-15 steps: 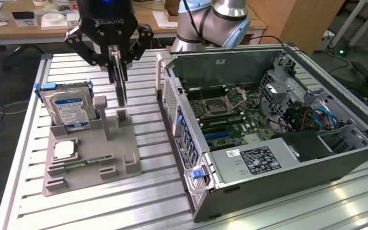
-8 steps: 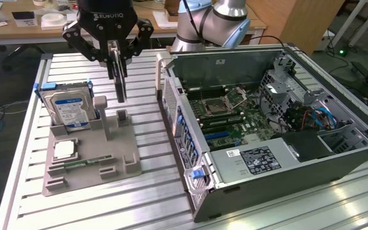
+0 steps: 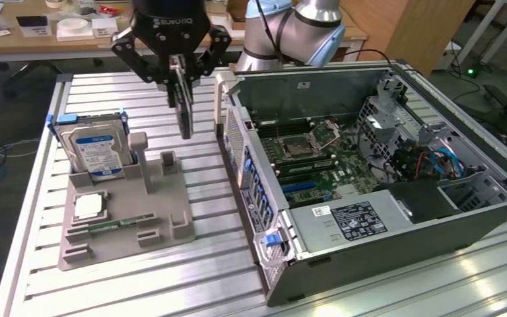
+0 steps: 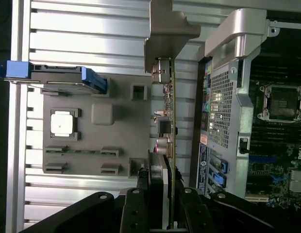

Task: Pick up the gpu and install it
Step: 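Pick up the gpu and move the gpu toward the slot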

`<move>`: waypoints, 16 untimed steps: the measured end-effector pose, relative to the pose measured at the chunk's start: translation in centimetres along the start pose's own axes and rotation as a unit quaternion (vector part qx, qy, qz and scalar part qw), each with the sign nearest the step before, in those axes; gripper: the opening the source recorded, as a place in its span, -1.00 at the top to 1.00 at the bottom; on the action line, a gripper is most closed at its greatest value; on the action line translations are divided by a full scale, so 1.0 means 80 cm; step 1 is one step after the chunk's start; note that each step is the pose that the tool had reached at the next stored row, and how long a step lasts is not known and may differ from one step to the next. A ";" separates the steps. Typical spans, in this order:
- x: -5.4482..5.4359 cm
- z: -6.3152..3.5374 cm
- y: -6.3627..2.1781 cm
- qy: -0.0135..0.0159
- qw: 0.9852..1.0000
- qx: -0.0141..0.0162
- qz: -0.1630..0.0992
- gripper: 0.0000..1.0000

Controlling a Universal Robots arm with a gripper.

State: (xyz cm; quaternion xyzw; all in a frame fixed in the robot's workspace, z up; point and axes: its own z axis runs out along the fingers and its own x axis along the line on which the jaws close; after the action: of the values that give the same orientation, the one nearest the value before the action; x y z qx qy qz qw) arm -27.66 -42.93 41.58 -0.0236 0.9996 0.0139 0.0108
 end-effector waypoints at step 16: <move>-0.071 0.001 -0.003 0.000 1.000 0.000 0.000 0.44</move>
State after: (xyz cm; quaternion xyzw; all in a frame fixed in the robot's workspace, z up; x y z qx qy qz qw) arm -22.00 -42.93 41.58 -0.0235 0.9996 0.0135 0.0107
